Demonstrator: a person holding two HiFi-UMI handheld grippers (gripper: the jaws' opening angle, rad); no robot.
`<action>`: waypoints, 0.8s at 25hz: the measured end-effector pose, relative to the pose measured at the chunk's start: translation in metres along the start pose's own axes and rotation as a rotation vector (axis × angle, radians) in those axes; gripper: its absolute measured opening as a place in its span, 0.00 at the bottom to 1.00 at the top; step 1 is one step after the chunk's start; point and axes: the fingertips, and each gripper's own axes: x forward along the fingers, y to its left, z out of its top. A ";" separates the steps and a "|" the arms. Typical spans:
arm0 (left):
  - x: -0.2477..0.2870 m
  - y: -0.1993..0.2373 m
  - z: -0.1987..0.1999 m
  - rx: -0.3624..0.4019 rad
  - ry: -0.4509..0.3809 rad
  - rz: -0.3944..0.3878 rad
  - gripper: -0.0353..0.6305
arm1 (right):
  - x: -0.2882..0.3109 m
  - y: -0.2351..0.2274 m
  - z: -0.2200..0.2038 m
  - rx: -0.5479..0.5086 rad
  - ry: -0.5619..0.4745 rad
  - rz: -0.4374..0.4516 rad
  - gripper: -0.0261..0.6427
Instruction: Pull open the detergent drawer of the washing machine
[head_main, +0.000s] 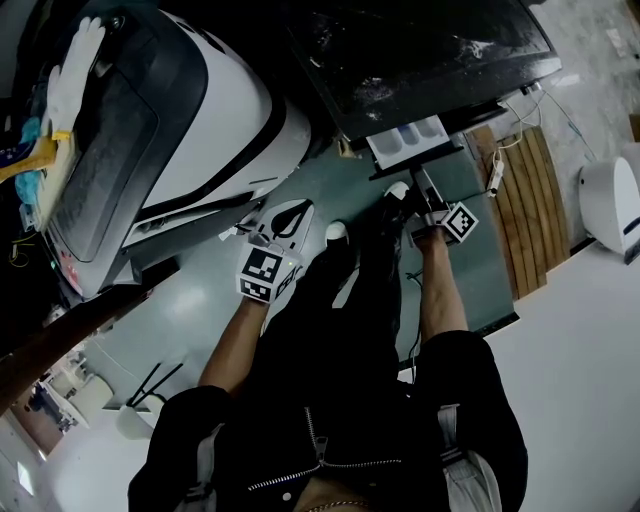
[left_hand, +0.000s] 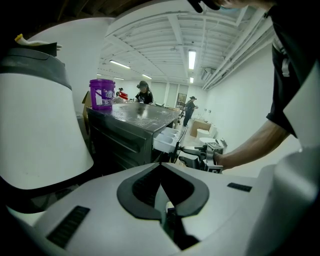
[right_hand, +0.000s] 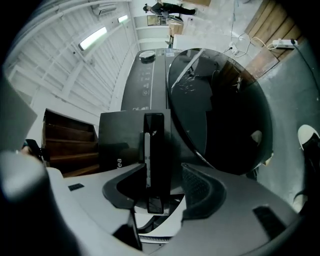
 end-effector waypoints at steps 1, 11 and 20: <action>-0.001 0.000 0.000 -0.001 0.001 0.001 0.09 | -0.001 -0.003 0.001 0.010 -0.013 -0.011 0.33; -0.006 0.003 -0.004 -0.007 0.004 0.015 0.09 | 0.014 -0.003 0.010 -0.024 -0.030 -0.043 0.13; -0.003 -0.004 -0.003 -0.009 0.001 0.008 0.09 | 0.002 -0.004 0.007 -0.016 -0.036 -0.047 0.12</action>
